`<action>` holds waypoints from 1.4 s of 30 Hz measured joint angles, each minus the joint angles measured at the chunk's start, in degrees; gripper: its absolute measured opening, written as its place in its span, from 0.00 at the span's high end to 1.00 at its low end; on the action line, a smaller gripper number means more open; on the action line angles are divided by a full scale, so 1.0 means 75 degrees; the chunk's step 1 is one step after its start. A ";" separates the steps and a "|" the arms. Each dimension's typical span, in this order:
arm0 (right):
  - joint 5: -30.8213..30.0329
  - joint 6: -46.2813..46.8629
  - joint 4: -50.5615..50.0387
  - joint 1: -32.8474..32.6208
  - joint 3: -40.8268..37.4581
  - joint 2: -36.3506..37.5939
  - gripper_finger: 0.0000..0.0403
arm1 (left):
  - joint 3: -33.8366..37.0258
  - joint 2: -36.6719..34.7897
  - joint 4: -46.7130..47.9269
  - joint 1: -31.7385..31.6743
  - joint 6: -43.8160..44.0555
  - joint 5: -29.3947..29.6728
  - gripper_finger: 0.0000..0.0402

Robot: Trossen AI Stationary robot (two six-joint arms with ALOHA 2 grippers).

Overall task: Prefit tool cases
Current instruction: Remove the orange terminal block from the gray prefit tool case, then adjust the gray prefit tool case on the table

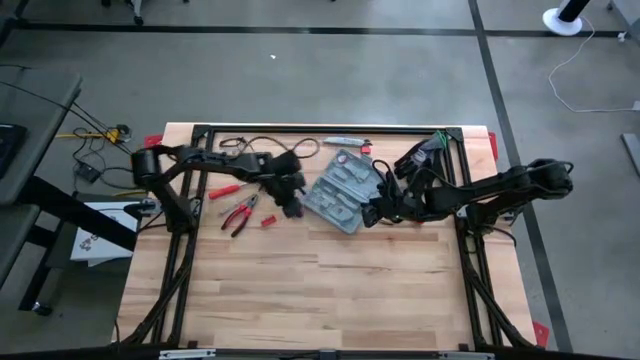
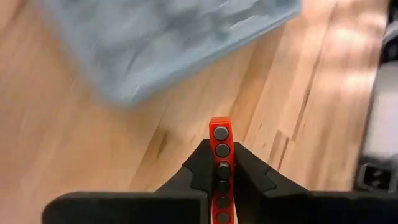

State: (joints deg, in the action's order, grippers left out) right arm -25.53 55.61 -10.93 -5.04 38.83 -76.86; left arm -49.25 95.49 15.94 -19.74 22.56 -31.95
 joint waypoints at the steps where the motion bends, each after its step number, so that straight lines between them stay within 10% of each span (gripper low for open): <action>1: -0.0001 0.0001 -0.0004 0.0000 0.0000 0.0000 0.63 | 0.0356 -0.0139 -0.0379 -0.0068 0.0298 -0.0110 0.95; 9: -0.0022 -0.0060 -0.0004 0.0095 0.0000 0.0000 0.63 | 0.1965 0.0054 -0.3024 -0.0127 0.1483 -0.1273 0.95; 28: -0.0126 -0.0022 -0.0003 0.0137 0.0000 0.0000 0.63 | 0.1976 0.0217 -0.2938 -0.0135 0.1766 -0.0657 0.56; 42: 0.0012 0.0173 0.0639 0.0137 0.0000 0.0001 0.63 | 0.2002 -0.2176 -0.2841 -0.0269 0.2197 -0.0279 0.55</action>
State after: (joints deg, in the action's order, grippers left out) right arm -25.44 56.91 -6.14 -4.01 38.83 -76.85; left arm -34.24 79.17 -5.36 -21.76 39.04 -34.05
